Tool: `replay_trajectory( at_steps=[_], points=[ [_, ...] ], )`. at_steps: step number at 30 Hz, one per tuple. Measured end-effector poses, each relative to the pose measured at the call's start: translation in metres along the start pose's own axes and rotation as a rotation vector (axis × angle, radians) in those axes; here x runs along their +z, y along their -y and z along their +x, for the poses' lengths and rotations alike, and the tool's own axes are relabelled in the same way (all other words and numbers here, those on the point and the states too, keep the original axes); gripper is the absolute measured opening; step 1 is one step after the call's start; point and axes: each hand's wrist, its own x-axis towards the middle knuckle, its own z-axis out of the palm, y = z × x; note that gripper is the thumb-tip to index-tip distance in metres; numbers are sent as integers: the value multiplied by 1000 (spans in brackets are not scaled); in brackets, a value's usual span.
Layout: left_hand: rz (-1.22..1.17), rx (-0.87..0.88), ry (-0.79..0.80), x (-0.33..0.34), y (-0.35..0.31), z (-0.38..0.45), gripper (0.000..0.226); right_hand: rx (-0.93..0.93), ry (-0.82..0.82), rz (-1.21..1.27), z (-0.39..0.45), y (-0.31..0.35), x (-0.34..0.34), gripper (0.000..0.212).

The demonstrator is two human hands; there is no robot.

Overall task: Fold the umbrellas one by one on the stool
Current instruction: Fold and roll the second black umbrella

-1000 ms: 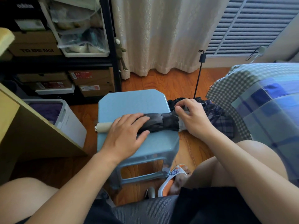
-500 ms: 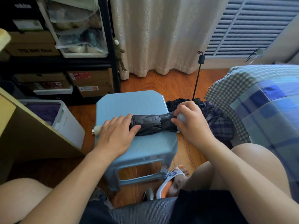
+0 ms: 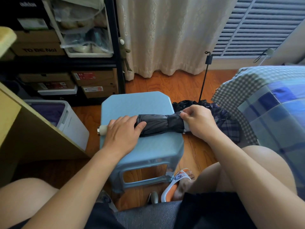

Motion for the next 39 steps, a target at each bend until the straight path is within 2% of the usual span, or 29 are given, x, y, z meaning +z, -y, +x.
replay_trajectory(
  at_steps=[2,5,7,9,14,16,19,23,27,30,34,36,39],
  points=[
    [-12,30,-4,-1,2,-2,68,34,-18,87,1,1,-2,19],
    [41,214,-30,0,9,-10,70,23,-48,75,1,1,1,13],
    [97,276,-35,2,11,-7,63,5,-67,165,-1,1,3,13],
    [55,254,-43,-1,11,0,56,7,-22,299,-5,2,2,21],
    [-128,69,80,-18,12,-9,48,-112,155,351,-19,-6,-3,39],
    [-147,55,139,-19,11,-18,48,-192,185,283,-25,-11,-1,37],
    [-111,64,144,-17,11,-18,49,-242,148,178,-27,-15,6,24],
    [-73,65,123,-14,10,-16,50,-171,74,204,-20,-9,8,18],
    [-44,79,113,-12,10,-16,50,38,-5,389,-12,2,20,25],
    [-82,116,18,-10,16,-16,47,134,3,477,-5,6,22,24],
    [-105,270,-161,-4,17,-22,34,150,19,473,0,8,19,17],
    [-101,261,-205,1,9,-24,25,130,0,432,-1,7,23,18],
    [-186,153,-245,2,2,-20,15,66,-15,356,-3,6,25,17]
  ],
)
